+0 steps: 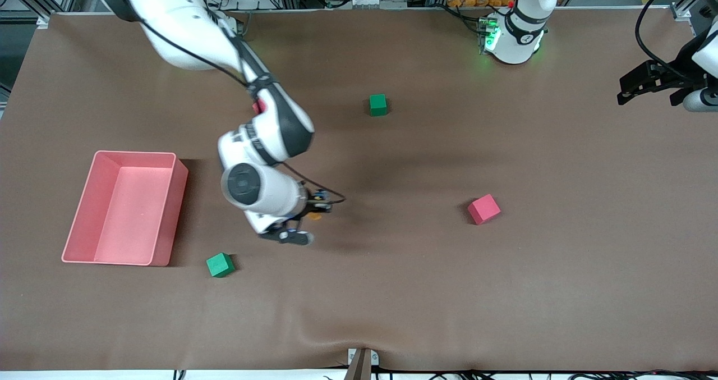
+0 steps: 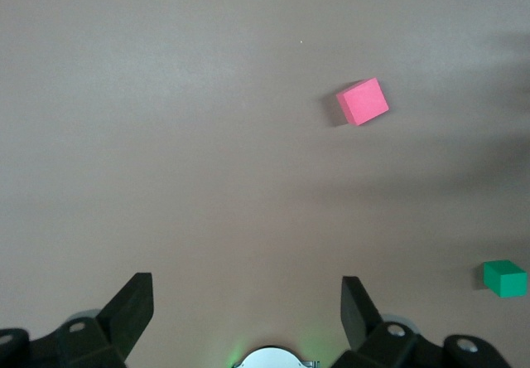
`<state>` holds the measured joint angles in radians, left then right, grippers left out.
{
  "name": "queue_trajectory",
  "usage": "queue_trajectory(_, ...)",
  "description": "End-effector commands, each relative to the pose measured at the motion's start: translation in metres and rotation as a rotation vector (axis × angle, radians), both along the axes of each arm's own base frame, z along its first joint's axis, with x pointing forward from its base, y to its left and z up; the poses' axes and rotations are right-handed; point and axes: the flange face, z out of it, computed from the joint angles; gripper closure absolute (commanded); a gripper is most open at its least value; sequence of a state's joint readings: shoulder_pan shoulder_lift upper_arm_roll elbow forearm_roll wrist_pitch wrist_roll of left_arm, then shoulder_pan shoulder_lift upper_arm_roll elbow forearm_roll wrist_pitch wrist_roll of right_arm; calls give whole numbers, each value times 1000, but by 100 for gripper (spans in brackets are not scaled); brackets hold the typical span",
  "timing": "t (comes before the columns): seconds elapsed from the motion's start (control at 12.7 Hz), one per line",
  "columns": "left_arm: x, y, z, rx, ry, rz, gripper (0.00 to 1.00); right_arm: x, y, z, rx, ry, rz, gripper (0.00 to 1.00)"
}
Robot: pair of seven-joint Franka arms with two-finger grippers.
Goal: Place and upright button with both arms
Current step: 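Lift the button out and set it on the table center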
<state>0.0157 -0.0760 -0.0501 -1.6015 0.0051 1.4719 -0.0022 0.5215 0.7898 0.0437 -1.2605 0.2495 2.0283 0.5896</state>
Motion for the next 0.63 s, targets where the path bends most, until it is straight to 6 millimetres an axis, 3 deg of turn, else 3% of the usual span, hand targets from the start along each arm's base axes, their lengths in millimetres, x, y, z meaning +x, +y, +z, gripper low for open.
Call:
queue_trajectory(0.0, -5, 3, 3, -19, 2, -15, 0, -23, 66, -20, 7, 12, -29, 100)
queue_trajectory(0.16, -4, 3, 3, -21, -1, -13, 0, -45, 103, -40, -11, 15, -7, 100)
queue_trajectory(0.39, -3, 4, 2, -20, -4, -12, 0, -73, 128, -57, -74, -3, 77, 100)
queue_trajectory(0.55, -2, 7, 4, -20, -12, -7, 0, -89, 141, -80, -113, -12, 123, 100)
